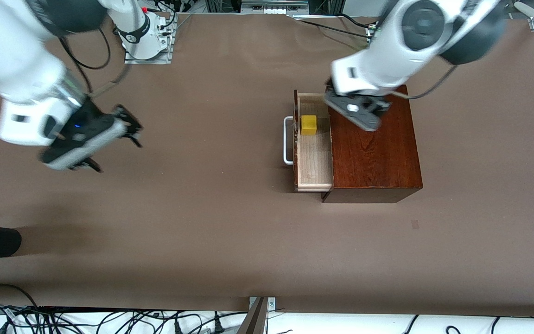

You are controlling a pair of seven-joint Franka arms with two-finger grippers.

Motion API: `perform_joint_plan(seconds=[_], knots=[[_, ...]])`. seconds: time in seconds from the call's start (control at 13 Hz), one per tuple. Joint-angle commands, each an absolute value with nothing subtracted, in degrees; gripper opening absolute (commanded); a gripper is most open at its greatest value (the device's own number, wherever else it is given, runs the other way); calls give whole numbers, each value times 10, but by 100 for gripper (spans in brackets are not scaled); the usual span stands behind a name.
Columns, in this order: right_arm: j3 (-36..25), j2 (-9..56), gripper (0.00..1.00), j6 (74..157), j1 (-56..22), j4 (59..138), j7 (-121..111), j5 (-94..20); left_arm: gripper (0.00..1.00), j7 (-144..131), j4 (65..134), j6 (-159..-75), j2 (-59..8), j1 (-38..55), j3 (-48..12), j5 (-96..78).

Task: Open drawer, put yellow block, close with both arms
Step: 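Move the left gripper to the drawer front while the right gripper retracts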

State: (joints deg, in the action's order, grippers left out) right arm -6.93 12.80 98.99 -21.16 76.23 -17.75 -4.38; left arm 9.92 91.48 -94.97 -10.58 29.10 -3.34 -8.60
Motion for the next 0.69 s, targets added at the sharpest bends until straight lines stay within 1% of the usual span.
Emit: perform_joint_plan(seconds=[0.0,0.15,0.23,0.38,0.46,0.62], knots=[[-62,28,100,1017,-184,919,-149,-45,100,235,877,-985,-154,331,-38,-95],[-61,20,100,1014,-148,941,-149,-45,100,273,875,-1025,-190,362,-45,-90],[-61,20,100,1007,-134,943,-149,-45,100,314,875,-1062,-209,375,-45,-88],[-65,17,100,1001,-125,943,-150,-43,100,351,875,-1112,-242,392,-45,-87],[-78,14,100,998,-126,942,-152,-38,100,364,875,-1126,-253,397,-44,-80],[-82,14,100,997,-126,940,-150,-33,100,436,875,-1163,-278,398,-45,-37]])
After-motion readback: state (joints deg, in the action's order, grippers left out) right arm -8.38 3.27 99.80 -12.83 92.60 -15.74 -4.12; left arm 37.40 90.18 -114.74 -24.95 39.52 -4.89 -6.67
